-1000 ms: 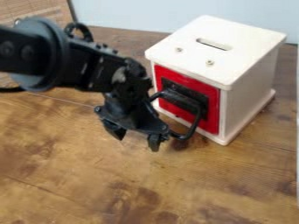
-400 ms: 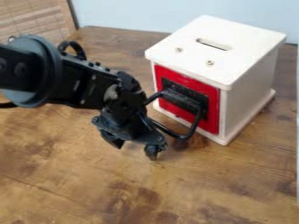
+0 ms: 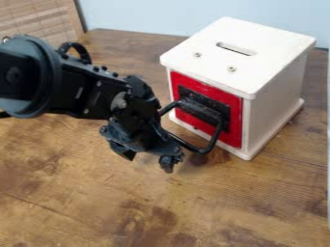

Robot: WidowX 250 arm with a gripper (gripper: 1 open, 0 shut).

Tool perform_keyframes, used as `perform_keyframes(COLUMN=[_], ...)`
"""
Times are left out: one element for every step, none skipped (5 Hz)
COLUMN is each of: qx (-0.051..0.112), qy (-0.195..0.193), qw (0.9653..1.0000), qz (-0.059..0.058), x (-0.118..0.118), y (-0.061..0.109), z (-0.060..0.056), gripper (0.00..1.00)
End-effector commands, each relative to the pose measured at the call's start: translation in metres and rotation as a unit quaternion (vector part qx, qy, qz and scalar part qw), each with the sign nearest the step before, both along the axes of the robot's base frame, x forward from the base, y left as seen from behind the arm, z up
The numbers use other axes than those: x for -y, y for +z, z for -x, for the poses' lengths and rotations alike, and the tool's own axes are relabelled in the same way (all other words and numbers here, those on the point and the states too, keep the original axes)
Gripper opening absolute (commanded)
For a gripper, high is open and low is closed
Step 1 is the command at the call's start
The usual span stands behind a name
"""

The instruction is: Close the drawer

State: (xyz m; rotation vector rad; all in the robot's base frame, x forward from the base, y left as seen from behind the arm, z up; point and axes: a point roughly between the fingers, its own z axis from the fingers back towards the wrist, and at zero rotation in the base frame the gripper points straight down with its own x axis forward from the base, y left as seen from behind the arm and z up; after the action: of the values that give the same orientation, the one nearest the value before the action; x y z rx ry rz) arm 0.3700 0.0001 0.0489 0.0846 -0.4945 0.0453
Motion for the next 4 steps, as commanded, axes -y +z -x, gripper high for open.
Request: perform_keyframes(qx=[0.031, 0.031, 0.033, 0.034], qy=[-0.035, -0.062, -0.048, -0.033], qw=[0.9989, 0.9976, 0.9983, 0.9988], qz=[-0.003, -0.006, -0.007, -0.008], x=[0.009, 0.012, 0.007, 0.002], y=[0.014, 0.012, 0.017, 0.023], z=[-0.004, -0.005, -0.004, -0.005], gripper=[1.0, 1.0, 1.0, 1.0])
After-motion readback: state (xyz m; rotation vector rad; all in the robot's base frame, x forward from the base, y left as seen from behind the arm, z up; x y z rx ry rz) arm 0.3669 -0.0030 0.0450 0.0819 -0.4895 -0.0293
